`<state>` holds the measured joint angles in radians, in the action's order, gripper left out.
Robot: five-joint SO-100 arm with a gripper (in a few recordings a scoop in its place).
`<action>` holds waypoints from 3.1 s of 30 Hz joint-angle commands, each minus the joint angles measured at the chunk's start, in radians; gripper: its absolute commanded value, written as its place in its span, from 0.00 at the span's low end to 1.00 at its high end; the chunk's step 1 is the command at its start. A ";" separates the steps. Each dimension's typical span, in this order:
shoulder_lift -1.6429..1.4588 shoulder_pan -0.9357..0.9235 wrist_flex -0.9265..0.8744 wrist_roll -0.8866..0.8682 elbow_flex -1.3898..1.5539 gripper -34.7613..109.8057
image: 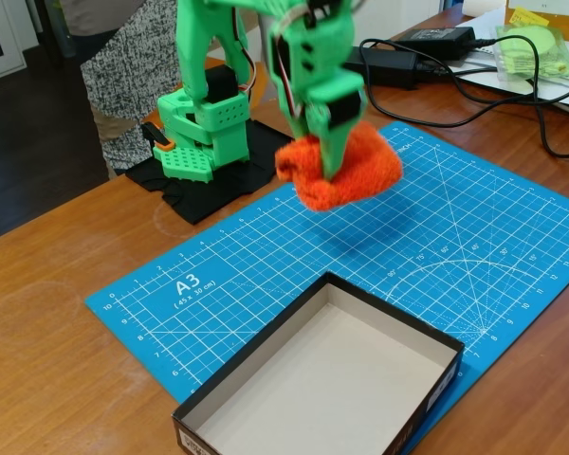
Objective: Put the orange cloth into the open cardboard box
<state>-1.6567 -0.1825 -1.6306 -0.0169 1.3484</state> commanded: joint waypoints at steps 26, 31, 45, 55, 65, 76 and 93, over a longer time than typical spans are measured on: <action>1.000 -0.302 0.049 -0.067 -1.408 0.24; 1.189 -0.285 0.086 -0.061 -1.575 0.24; 1.235 -0.316 0.135 -0.044 -1.586 0.44; 1.143 -0.307 0.023 -0.083 -1.586 0.43; 0.658 -0.267 -0.026 -0.081 -1.173 0.44; 0.195 -0.133 -0.026 -0.041 -0.716 0.43; -1.230 -0.089 0.198 0.164 0.765 0.24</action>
<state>-2.5571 -0.1994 -1.5370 0.1442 1.9635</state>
